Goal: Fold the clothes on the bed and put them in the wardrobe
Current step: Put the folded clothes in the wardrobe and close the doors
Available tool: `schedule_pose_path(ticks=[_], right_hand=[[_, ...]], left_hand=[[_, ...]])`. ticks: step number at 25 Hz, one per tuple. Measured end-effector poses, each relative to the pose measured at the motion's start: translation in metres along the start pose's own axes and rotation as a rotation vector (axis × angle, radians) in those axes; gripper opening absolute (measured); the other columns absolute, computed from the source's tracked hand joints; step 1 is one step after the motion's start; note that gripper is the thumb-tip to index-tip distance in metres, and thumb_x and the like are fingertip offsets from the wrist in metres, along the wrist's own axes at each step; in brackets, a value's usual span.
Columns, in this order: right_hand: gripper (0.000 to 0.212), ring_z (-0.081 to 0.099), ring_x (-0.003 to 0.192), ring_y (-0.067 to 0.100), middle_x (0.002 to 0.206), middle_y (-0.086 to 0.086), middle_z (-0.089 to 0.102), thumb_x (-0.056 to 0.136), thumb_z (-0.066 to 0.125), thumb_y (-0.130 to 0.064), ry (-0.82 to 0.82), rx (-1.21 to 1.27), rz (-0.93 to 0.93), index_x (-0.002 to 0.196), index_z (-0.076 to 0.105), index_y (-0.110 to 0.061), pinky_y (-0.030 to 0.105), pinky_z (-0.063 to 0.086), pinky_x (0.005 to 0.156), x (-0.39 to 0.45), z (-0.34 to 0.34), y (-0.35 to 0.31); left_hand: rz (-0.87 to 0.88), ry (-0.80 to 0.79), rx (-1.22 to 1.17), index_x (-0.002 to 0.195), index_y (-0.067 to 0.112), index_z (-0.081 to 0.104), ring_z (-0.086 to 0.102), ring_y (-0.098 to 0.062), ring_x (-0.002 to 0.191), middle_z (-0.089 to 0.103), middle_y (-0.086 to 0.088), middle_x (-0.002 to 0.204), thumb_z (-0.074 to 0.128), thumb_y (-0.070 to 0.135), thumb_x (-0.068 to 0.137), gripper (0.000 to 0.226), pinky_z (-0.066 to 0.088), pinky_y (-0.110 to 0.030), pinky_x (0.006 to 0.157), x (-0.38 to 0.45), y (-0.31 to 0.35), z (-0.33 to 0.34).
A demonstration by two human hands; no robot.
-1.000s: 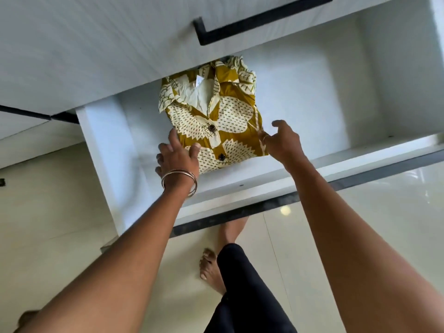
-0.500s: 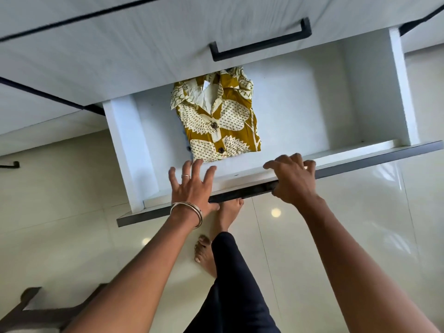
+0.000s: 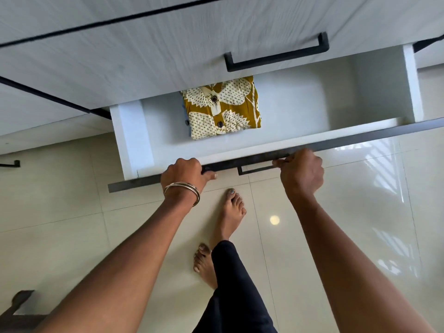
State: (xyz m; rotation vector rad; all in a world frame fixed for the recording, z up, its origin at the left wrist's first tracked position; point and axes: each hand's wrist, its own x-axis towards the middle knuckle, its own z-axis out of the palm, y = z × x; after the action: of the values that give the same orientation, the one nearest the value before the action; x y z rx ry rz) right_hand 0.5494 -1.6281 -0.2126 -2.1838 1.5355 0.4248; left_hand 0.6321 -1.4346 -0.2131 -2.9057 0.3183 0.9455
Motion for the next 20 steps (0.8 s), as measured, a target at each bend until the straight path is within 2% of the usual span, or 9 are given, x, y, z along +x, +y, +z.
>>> schedule_pose_path(ticks=[3, 5, 8, 10, 11, 13, 15, 17, 20], right_hand=[[0.017, 0.068, 0.068, 0.028, 0.100, 0.014, 0.064, 0.089, 0.060, -0.005, -0.203, 0.647, 0.346, 0.107, 0.060, -0.004, 0.042, 0.062, 0.071, 0.026, -0.001, -0.032], [0.016, 0.061, 0.061, 0.021, 0.101, 0.014, 0.058, 0.093, 0.050, 0.001, -0.355, 0.933, 0.442, 0.108, 0.051, -0.005, 0.041, 0.062, 0.072, 0.039, -0.007, -0.057], [0.017, 0.066, 0.074, 0.032, 0.085, 0.019, 0.054, 0.091, 0.037, 0.009, -0.464, 1.156, 0.468, 0.098, 0.050, 0.000, 0.047, 0.058, 0.083, 0.053, -0.015, -0.092], [0.022, 0.062, 0.080, 0.036, 0.078, 0.022, 0.051, 0.085, 0.035, 0.018, -0.478, 1.198, 0.400, 0.093, 0.050, 0.005, 0.054, 0.053, 0.092, 0.064, -0.013, -0.109], [0.026, 0.061, 0.083, 0.037, 0.078, 0.024, 0.052, 0.082, 0.036, 0.022, -0.492, 1.213, 0.354, 0.098, 0.052, 0.009, 0.054, 0.053, 0.092, 0.069, -0.013, -0.116], [0.040, 0.067, 0.091, 0.039, 0.083, 0.029, 0.060, 0.077, 0.037, 0.027, -0.518, 1.255, 0.284, 0.112, 0.053, 0.016, 0.049, 0.056, 0.088, 0.079, -0.012, -0.128], [0.040, 0.070, 0.090, 0.036, 0.087, 0.031, 0.065, 0.070, 0.039, 0.031, -0.545, 1.260, 0.246, 0.105, 0.054, 0.020, 0.047, 0.056, 0.091, 0.085, -0.012, -0.140], [0.039, 0.067, 0.080, 0.032, 0.071, 0.024, 0.061, 0.064, 0.039, 0.033, -0.529, 1.326, 0.280, 0.093, 0.057, 0.014, 0.050, 0.053, 0.095, 0.088, -0.012, -0.147], [0.033, 0.051, 0.054, 0.018, 0.054, 0.012, 0.044, 0.078, 0.031, 0.030, -0.486, 1.464, 0.316, 0.076, 0.050, 0.004, 0.053, 0.043, 0.105, 0.091, -0.006, -0.150]], left_hand=[[-0.102, -0.008, -0.329, 0.059, 0.008, 0.062, 0.067, -0.030, 0.066, 0.067, -0.009, 0.063, 0.062, 0.058, 0.083, 0.056, 0.055, -0.034, 0.065, 0.026, -0.010, 0.001], [-0.227, -0.008, -0.856, 0.067, 0.000, 0.069, 0.068, -0.027, 0.058, 0.067, -0.011, 0.059, 0.065, 0.037, 0.089, 0.043, 0.060, -0.039, 0.065, 0.040, -0.011, 0.006], [-0.424, -0.043, -1.516, 0.097, -0.016, 0.061, 0.066, -0.028, 0.079, 0.065, -0.020, 0.083, 0.049, -0.004, 0.095, 0.017, 0.060, -0.028, 0.072, 0.049, 0.007, -0.007], [-0.448, -0.080, -1.832, 0.095, -0.012, 0.058, 0.061, -0.030, 0.097, 0.061, -0.021, 0.091, 0.036, -0.021, 0.091, 0.024, 0.054, -0.032, 0.090, 0.061, 0.016, -0.024], [-0.427, -0.093, -1.938, 0.092, -0.009, 0.057, 0.059, -0.030, 0.101, 0.059, -0.022, 0.095, 0.032, -0.025, 0.089, 0.029, 0.050, -0.034, 0.096, 0.070, 0.019, -0.033], [-0.389, -0.101, -2.024, 0.087, -0.007, 0.055, 0.059, -0.027, 0.096, 0.055, -0.020, 0.095, 0.029, -0.028, 0.086, 0.033, 0.046, -0.035, 0.102, 0.088, 0.021, -0.048], [-0.391, -0.112, -2.014, 0.089, -0.006, 0.052, 0.056, -0.019, 0.081, 0.050, -0.013, 0.083, 0.028, -0.029, 0.085, 0.033, 0.047, -0.035, 0.101, 0.100, 0.025, -0.056], [-0.408, -0.124, -2.017, 0.089, -0.003, 0.049, 0.049, -0.016, 0.072, 0.045, -0.007, 0.078, 0.027, -0.029, 0.085, 0.034, 0.051, -0.031, 0.088, 0.106, 0.033, -0.060], [-0.425, -0.157, -2.085, 0.077, 0.008, 0.044, 0.044, -0.016, 0.071, 0.041, -0.003, 0.075, 0.026, -0.031, 0.082, 0.044, 0.047, -0.030, 0.077, 0.115, 0.045, -0.058]])
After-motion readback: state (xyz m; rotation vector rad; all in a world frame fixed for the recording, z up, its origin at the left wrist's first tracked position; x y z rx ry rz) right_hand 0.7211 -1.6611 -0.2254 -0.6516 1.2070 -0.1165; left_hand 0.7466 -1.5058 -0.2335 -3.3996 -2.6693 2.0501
